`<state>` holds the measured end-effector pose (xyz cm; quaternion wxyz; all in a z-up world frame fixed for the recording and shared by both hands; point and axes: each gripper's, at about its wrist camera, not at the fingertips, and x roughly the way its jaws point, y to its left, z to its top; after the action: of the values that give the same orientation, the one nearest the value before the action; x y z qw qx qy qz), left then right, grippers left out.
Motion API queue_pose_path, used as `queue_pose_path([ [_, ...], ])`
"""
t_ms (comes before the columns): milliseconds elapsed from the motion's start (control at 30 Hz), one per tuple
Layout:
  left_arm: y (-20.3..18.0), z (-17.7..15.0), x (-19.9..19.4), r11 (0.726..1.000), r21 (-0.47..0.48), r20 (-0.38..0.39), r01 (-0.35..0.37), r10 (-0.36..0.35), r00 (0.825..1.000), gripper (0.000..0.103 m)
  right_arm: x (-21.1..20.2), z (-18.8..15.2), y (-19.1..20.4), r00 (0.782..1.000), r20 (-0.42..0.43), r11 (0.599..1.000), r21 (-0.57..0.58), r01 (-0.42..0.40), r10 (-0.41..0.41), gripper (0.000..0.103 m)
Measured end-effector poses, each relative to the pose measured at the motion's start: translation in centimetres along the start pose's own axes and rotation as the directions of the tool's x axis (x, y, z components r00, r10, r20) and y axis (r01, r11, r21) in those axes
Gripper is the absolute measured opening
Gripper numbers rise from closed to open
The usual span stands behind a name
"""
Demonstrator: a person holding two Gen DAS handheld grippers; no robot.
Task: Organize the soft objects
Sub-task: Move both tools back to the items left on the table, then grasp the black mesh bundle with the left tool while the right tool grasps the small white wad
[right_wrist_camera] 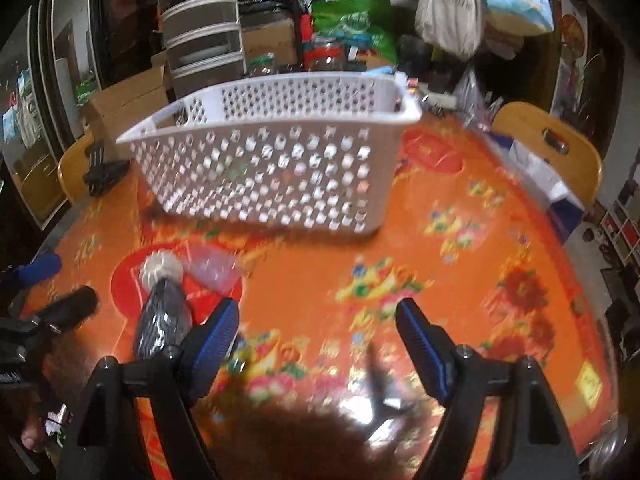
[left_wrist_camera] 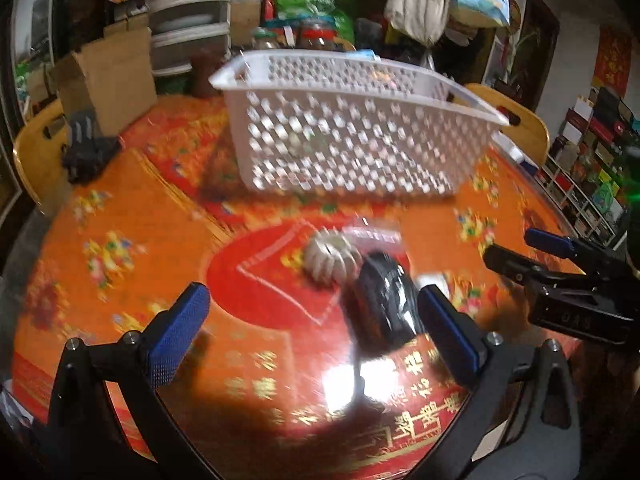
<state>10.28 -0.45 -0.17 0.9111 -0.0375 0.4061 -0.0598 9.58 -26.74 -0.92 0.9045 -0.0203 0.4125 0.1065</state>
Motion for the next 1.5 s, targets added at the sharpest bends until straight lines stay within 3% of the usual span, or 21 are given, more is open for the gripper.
queue_pose_path([
  [267,-1.4,-1.4,2.0,0.999,-0.002,-0.028,0.032,-0.032,0.999,0.103,0.8,-2.1,1.1,0.998,-0.025,0.998,-0.003,-0.056,0.056,0.081],
  [900,-2.6,-1.0,4.0,0.998,-0.007,-0.028,0.067,-0.067,0.997,0.101,2.1,-2.9,-0.1,0.997,-0.066,0.999,0.007,-0.035,0.035,0.080],
  [1000,-2.6,-1.1,4.1,0.997,-0.003,-0.025,0.078,-0.078,0.997,0.081,2.1,-2.9,-0.2,0.997,-0.065,0.999,0.009,-0.035,0.036,0.080],
  [1067,-2.6,-1.2,4.2,0.996,-0.003,-0.035,0.092,-0.092,0.995,0.056,2.1,-2.9,-0.1,0.997,-0.062,0.999,0.009,-0.041,0.042,0.080],
  [1500,2.5,-2.0,2.8,0.996,-0.086,0.002,0.033,-0.033,0.999,0.054,2.7,-2.5,3.7,0.993,-0.051,0.993,-0.037,-0.112,0.110,0.078],
])
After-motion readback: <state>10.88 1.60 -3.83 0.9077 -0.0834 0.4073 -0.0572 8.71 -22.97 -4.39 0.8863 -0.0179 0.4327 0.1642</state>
